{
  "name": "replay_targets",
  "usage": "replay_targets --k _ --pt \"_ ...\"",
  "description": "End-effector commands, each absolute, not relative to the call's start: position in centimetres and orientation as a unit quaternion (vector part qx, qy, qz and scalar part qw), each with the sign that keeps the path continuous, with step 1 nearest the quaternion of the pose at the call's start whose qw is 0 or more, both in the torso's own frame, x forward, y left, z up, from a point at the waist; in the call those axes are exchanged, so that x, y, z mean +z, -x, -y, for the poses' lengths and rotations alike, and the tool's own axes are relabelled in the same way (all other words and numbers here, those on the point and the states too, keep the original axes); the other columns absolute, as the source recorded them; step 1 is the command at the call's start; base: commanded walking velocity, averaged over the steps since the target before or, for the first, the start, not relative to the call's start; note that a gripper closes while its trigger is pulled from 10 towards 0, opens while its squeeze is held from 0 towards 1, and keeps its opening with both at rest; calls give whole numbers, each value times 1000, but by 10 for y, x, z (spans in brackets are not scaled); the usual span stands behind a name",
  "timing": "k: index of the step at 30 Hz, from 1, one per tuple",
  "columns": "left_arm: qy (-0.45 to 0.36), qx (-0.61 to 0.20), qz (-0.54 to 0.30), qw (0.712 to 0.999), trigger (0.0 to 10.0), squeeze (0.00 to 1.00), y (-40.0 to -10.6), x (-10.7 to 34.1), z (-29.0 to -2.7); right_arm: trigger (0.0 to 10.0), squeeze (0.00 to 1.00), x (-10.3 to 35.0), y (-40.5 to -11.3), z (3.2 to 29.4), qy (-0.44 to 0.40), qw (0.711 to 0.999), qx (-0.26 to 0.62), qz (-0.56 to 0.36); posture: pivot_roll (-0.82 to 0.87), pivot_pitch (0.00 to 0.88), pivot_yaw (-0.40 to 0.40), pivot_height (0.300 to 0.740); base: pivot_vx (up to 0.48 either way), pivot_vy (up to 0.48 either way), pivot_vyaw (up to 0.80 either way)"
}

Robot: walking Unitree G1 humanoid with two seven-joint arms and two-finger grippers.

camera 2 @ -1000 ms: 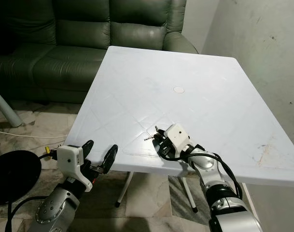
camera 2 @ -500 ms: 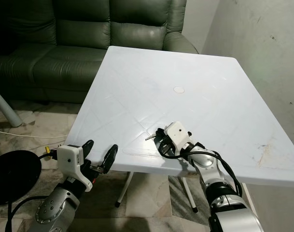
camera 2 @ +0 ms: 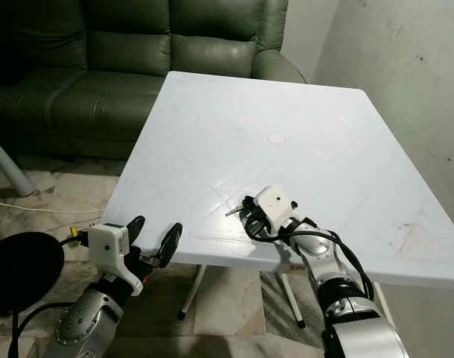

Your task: Hang keys on a hook

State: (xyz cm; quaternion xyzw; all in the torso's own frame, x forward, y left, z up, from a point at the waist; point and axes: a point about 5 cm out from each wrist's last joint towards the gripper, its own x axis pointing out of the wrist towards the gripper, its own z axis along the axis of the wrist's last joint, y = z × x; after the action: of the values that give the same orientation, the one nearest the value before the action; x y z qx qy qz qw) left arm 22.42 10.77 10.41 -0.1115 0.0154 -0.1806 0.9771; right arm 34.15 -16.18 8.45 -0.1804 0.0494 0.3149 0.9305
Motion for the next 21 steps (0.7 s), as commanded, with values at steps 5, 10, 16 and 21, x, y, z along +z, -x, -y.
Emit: replay_targets --k 5,10,16,21 --pt "109 -189 -8 976 10000 0 -224 109 -104 10000 1000 77 -341 170 183 934 293 -88 92 48 -88 732 0 0 0" --pt "110 -189 -7 976 10000 0 -223 109 -103 10000 0 75 -341 169 188 933 292 -96 92 48 -88 732 0 0 0" --pt "111 -188 -8 976 10000 0 -223 109 -103 10000 0 74 -340 170 187 930 300 -98 92 49 -89 732 0 0 0" --pt "111 -188 -8 976 10000 0 -223 109 -103 0 0 76 -340 173 180 932 300 -92 91 51 -89 732 0 0 0"
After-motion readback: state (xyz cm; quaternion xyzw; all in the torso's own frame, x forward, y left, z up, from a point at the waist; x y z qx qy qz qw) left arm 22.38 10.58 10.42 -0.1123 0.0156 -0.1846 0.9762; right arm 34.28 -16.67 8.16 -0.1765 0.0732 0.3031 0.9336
